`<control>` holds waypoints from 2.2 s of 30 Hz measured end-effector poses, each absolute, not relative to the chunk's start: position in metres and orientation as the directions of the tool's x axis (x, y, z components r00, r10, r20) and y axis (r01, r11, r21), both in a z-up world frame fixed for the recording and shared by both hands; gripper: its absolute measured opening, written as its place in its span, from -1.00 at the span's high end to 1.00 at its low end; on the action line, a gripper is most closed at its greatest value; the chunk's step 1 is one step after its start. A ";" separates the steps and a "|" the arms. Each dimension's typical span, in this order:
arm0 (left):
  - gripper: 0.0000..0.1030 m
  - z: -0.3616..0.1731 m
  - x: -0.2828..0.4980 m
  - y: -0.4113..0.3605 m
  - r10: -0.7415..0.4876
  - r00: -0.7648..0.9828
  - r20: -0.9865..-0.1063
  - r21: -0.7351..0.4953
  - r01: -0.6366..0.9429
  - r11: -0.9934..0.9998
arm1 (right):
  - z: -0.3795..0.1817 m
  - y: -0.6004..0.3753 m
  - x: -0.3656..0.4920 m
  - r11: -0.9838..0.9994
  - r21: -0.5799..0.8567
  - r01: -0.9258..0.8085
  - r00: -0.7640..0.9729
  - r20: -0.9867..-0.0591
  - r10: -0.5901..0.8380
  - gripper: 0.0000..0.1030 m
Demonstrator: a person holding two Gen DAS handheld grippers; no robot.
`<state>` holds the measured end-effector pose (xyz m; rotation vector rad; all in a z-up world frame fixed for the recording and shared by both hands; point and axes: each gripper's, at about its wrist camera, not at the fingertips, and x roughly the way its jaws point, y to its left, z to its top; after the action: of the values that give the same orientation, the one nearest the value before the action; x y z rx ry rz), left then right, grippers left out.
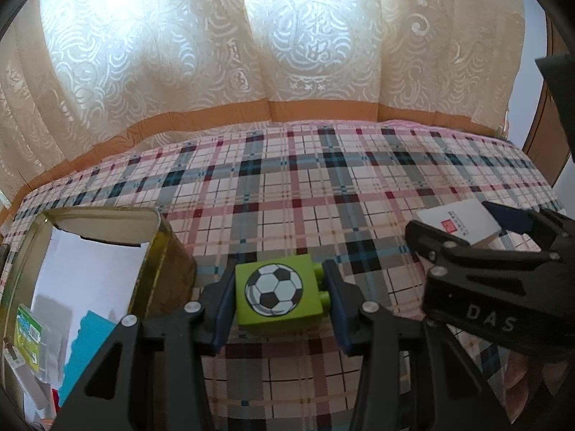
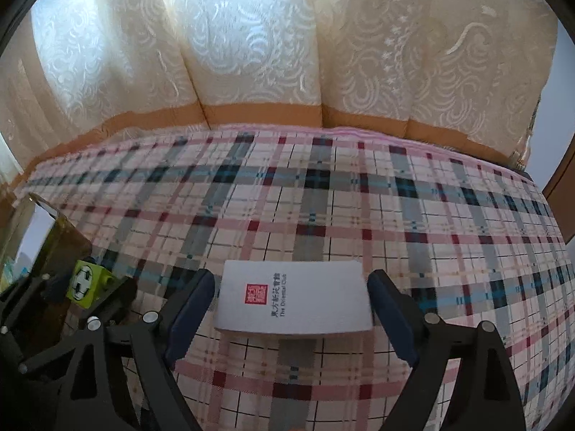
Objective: Organize rigid objects
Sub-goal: 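Grasp the white 'The Oriental Club' box with the right gripper, then carry the green block and white box toward the gold tin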
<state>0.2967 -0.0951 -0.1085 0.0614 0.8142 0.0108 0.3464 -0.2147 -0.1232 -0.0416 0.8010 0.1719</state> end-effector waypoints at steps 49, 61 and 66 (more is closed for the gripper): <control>0.12 -0.085 0.238 -0.093 0.005 0.812 -0.584 0.038 0.021 0.999 | -0.112 -0.232 0.242 0.997 0.050 -0.052 0.844 -0.531 0.071 -0.57; 0.12 -0.083 0.220 -0.093 0.023 0.830 -0.558 0.064 0.016 0.998 | -0.109 -0.223 0.219 0.999 0.003 -0.054 0.874 -0.483 0.049 -0.57; 0.12 -0.081 0.210 -0.091 0.031 0.838 -0.545 0.074 0.011 0.997 | -0.108 -0.222 0.213 0.998 0.003 -0.058 0.879 -0.474 0.053 -0.57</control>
<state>0.2104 -0.0910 -0.0815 0.0751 0.5774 0.0103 0.2134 -0.2217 -0.1079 -0.0115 0.4933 0.0580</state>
